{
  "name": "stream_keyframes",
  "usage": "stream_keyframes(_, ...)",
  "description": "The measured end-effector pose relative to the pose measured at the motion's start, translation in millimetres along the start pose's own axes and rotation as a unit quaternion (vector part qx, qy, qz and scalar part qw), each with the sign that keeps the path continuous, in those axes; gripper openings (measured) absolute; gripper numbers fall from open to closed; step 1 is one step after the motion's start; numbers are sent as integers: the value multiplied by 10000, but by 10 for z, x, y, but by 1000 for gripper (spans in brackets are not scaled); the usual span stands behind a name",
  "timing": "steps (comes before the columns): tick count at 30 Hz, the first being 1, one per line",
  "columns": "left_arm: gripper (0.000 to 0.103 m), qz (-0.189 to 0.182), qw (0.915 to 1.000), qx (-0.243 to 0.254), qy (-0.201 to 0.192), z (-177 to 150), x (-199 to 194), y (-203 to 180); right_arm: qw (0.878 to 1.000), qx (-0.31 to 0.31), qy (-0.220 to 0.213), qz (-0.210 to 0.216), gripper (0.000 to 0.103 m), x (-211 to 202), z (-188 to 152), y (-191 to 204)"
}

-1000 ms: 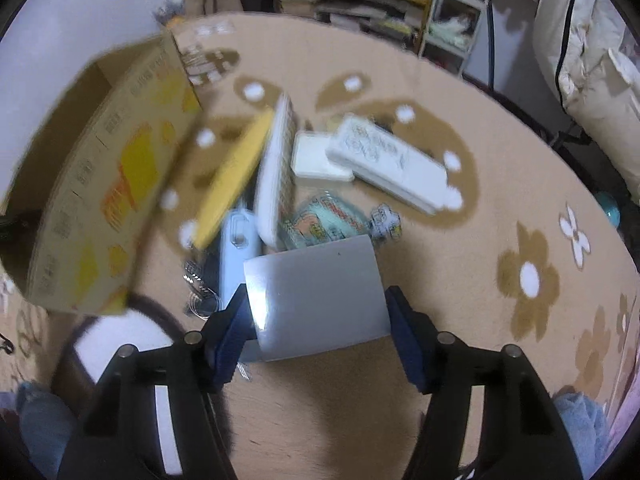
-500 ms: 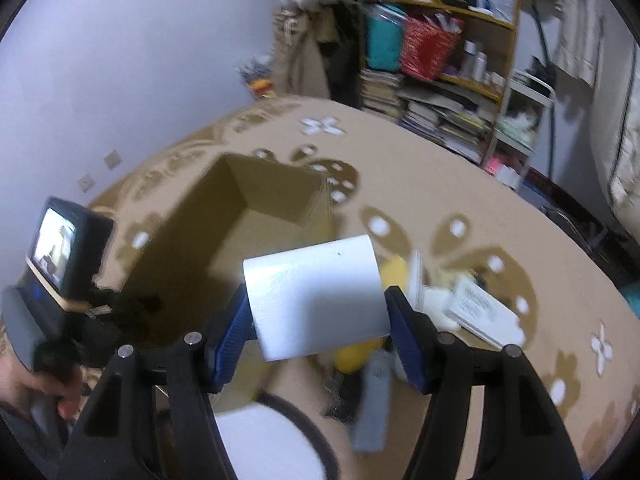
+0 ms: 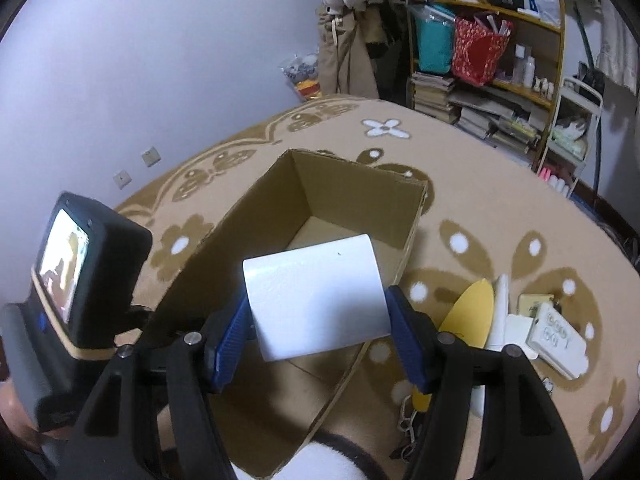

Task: Organize rigid objects
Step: 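Carry the white charger into the box and open the right gripper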

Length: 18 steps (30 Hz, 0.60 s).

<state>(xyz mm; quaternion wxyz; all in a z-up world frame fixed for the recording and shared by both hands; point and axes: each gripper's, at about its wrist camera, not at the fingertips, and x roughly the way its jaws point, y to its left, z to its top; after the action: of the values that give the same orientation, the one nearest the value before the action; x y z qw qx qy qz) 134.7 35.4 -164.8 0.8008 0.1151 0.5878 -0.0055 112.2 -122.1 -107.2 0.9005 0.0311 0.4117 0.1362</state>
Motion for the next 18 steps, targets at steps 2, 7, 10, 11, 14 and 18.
stream_keyframes(2,15,-10,10000,-19,2,0,-2,13,10000,53,-17,70,70,-22,8,-10)
stream_keyframes(7,15,-24,10000,-45,11,7,0,21,9996,100,-66,258,70,-20,2,27)
stream_keyframes(10,15,-22,10000,-50,12,7,5,25,9995,11,-28,317,70,40,-27,79)
stream_keyframes(11,15,-22,10000,-50,13,14,3,26,9995,-16,6,324,70,61,-39,95)
stream_keyframes(14,16,-40,10000,-73,23,21,8,43,9994,-19,184,288,71,142,-76,108)
stream_keyframes(18,15,-50,9999,-86,21,21,5,43,9994,51,116,330,71,120,-92,99)
